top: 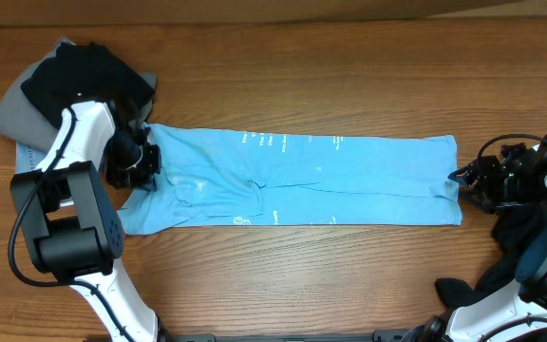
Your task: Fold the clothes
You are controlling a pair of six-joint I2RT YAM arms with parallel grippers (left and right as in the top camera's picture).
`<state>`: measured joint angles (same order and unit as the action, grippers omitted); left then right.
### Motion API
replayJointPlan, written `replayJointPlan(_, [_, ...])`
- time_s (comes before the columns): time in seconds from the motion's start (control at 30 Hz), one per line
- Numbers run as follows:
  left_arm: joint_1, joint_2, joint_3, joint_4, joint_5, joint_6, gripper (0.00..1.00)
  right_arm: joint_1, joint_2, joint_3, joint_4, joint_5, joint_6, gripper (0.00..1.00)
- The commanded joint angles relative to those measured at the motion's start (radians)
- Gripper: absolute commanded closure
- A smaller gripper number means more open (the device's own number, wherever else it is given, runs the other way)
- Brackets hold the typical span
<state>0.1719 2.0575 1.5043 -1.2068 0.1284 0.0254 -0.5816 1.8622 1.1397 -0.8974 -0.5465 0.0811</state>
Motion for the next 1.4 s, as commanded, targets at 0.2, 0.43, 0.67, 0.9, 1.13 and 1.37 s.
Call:
replayJointPlan(0.2, [-0.003, -0.005, 0.053, 0.072, 0.045, 0.037, 0.96, 0.000, 0.003, 0.027, 0.002, -0.013, -0.007, 0.47])
replayJointPlan(0.43, [-0.007, -0.005, 0.053, 0.126, 0.058, 0.040, 0.96, 0.000, 0.003, 0.027, 0.003, -0.013, -0.007, 0.47])
replayJointPlan(0.67, [-0.037, -0.005, 0.052, 0.146, 0.053, 0.047, 0.80, 0.000, 0.003, 0.027, 0.004, -0.013, -0.007, 0.48])
replayJointPlan(0.9, [-0.037, -0.005, 0.070, 0.116, 0.013, 0.046, 0.62, 0.000, 0.003, 0.027, 0.003, -0.013, -0.007, 0.48])
replayJointPlan(1.13, [-0.010, -0.006, 0.184, -0.048, 0.002, 0.047, 0.69, 0.000, 0.003, 0.027, 0.001, -0.014, -0.007, 0.48])
replayJointPlan(1.37, [-0.009, -0.019, 0.264, -0.174, 0.003, 0.046, 0.63, 0.000, 0.003, 0.031, -0.008, -0.022, -0.028, 0.47])
